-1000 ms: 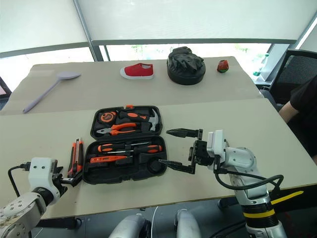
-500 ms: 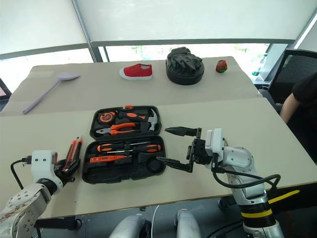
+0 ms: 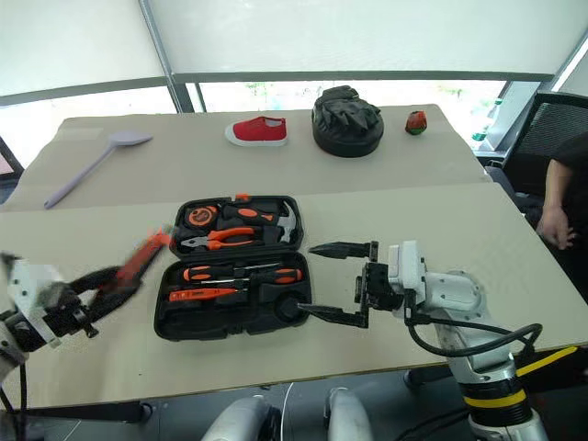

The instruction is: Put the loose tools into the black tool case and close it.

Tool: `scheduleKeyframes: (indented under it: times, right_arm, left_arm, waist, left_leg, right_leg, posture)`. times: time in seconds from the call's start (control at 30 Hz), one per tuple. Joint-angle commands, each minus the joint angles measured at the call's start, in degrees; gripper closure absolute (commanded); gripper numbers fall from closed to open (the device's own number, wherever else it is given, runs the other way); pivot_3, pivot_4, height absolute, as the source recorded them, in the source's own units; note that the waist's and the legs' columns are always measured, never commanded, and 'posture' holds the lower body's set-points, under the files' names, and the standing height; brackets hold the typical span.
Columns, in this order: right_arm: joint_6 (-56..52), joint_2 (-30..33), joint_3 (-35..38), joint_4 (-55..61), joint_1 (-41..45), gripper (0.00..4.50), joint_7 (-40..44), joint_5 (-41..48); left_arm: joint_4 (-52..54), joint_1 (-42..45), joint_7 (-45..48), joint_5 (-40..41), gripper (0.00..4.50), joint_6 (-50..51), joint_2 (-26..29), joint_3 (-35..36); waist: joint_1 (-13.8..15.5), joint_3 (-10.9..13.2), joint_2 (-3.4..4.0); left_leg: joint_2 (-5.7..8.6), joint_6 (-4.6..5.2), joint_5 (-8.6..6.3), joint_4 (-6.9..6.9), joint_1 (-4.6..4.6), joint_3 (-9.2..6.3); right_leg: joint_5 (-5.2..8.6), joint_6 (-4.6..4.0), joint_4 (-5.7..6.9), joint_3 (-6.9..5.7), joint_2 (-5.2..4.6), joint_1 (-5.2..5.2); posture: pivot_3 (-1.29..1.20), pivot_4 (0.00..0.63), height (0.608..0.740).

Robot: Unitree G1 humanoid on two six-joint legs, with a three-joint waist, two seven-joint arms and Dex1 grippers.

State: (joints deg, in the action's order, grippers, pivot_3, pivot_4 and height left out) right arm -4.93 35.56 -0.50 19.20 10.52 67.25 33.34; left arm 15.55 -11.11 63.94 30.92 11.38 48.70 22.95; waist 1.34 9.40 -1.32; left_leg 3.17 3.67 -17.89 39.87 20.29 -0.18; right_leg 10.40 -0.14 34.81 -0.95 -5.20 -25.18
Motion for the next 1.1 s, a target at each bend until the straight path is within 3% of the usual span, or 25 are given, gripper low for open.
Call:
scheduleKeyframes:
  times: [0.03,0.23,0.37,0.63,0.9,0.97,1.1]
  right_arm:
    - [-0.70,0.65,2.22,2.18,0.05,0.00,-0.62,1.68]
    - [-1.56,0.25,1.47,3.78,-0.45,0.00,-2.05,1.18]
    - [-2.26,0.51,1.71,5.41,-1.71,0.00,-3.07,1.41]
    - [-3.00,0.70,2.27,6.66,-2.81,0.00,-4.17,1.52]
    - [-2.97,0.70,2.12,6.29,-2.60,0.00,-3.89,1.44]
    - [-2.96,0.48,1.85,6.07,-2.38,0.00,-3.95,1.32]
    - [-2.59,0.16,1.57,5.50,-2.36,0.00,-3.79,1.08]
  left_arm:
    - [2.96,5.50,7.48,-0.38,2.70,-1.85,2.42,-8.27]
    - [-1.24,12.73,11.46,-13.57,2.70,-10.26,5.87,-20.43]
    - [-3.00,15.11,10.81,-17.63,2.70,-11.00,7.29,-23.08]
    - [-2.93,16.39,11.36,-19.20,2.70,-10.92,7.19,-26.01]
    - [-0.62,16.82,10.05,-18.37,2.70,-3.07,6.60,-28.59]
    - [-0.77,16.76,9.19,-18.81,1.68,-3.91,6.07,-28.00]
    - [-0.88,16.84,8.39,-14.88,0.42,-5.72,3.76,-24.81]
  waist:
    - [-0.22,0.00,-0.02]
    - [-1.31,0.01,-0.01]
    - [-1.18,0.02,0.01]
    - [-0.73,0.02,0.01]
    - [-0.59,0.02,0.01]
    - [-0.61,0.02,0.01]
    - [-0.74,0.02,0.03]
  left_leg:
    - [0.00,0.02,-0.01,0.00,0.01,0.00]
    - [-0.08,-0.06,-0.04,-0.15,0.01,0.02]
    - [-0.12,-0.03,-0.09,-0.16,0.03,0.02]
    - [-0.10,0.03,-0.11,-0.07,0.01,0.03]
    - [-0.02,0.07,-0.13,-0.02,-0.04,0.02]
    - [0.00,0.09,-0.14,0.00,-0.06,0.02]
    - [0.00,0.11,-0.15,-0.02,-0.07,0.02]
  right_leg:
    - [-0.02,0.02,0.00,0.01,0.02,-0.01]
    - [0.02,-0.04,0.09,0.07,0.21,-0.19]
    - [0.04,-0.06,0.07,0.07,0.23,-0.20]
    - [0.05,-0.01,0.09,0.04,0.18,-0.13]
    - [0.09,0.10,0.09,0.02,0.14,-0.02]
    - [0.10,0.14,0.10,0.02,0.12,0.02]
    - [0.12,0.15,0.11,0.03,0.14,-0.02]
  posture:
    - [0.00,0.150,0.740]
    - [0.00,0.150,0.740]
    - [0.00,0.150,0.740]
    - [0.00,0.150,0.740]
    - [0.00,0.150,0.740]
    - [0.00,0.150,0.740]
    - [0.00,0.150,0.740]
